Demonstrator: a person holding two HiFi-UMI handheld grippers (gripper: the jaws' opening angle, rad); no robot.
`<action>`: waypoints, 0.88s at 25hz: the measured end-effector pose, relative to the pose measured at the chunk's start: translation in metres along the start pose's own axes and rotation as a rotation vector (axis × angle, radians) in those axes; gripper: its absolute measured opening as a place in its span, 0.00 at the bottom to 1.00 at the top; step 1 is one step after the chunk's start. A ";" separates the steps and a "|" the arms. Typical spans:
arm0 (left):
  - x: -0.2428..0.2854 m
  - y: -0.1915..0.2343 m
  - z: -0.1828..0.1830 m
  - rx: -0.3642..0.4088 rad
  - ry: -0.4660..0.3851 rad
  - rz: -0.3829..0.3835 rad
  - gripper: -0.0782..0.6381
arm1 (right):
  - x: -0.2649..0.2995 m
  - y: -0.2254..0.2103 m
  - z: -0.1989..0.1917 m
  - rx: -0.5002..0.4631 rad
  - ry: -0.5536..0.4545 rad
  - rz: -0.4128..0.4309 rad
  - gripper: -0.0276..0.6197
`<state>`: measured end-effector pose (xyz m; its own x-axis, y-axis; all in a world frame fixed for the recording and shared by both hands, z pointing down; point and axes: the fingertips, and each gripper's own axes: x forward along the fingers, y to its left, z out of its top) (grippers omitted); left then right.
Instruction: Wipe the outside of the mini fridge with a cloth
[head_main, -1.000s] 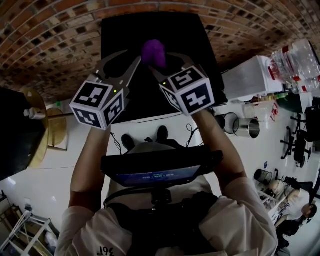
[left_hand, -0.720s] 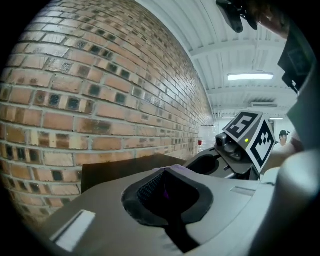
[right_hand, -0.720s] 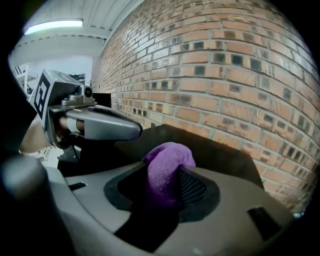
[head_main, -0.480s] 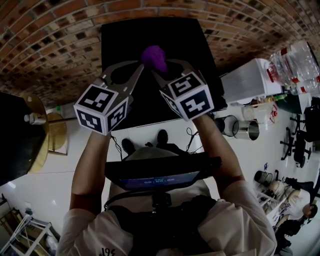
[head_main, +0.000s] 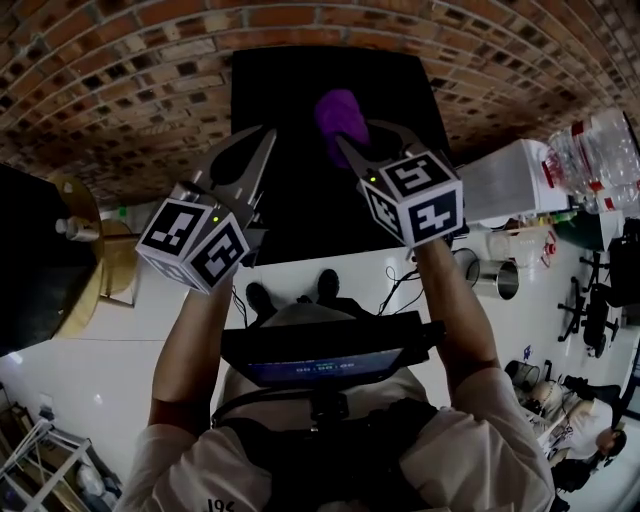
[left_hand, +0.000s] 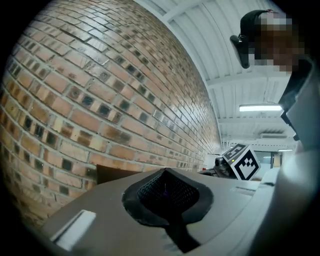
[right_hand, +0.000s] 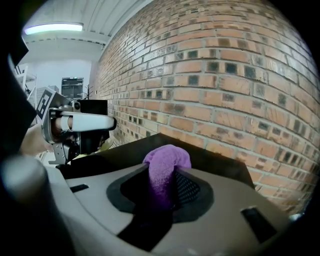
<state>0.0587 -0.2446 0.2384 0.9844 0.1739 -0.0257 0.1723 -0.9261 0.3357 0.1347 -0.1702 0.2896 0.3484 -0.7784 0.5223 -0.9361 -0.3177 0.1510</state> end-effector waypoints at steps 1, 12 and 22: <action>-0.002 0.002 0.000 -0.005 0.002 0.001 0.12 | 0.002 0.000 0.003 0.004 -0.002 0.005 0.25; -0.023 0.023 0.014 -0.033 -0.025 0.027 0.12 | 0.058 0.002 0.069 -0.001 -0.041 0.083 0.25; -0.038 0.038 0.017 -0.053 -0.028 0.037 0.12 | 0.139 0.003 0.094 0.021 0.027 0.070 0.25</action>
<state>0.0288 -0.2925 0.2363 0.9907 0.1301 -0.0386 0.1349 -0.9124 0.3866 0.1846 -0.3304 0.2834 0.2808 -0.7844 0.5530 -0.9567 -0.2750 0.0957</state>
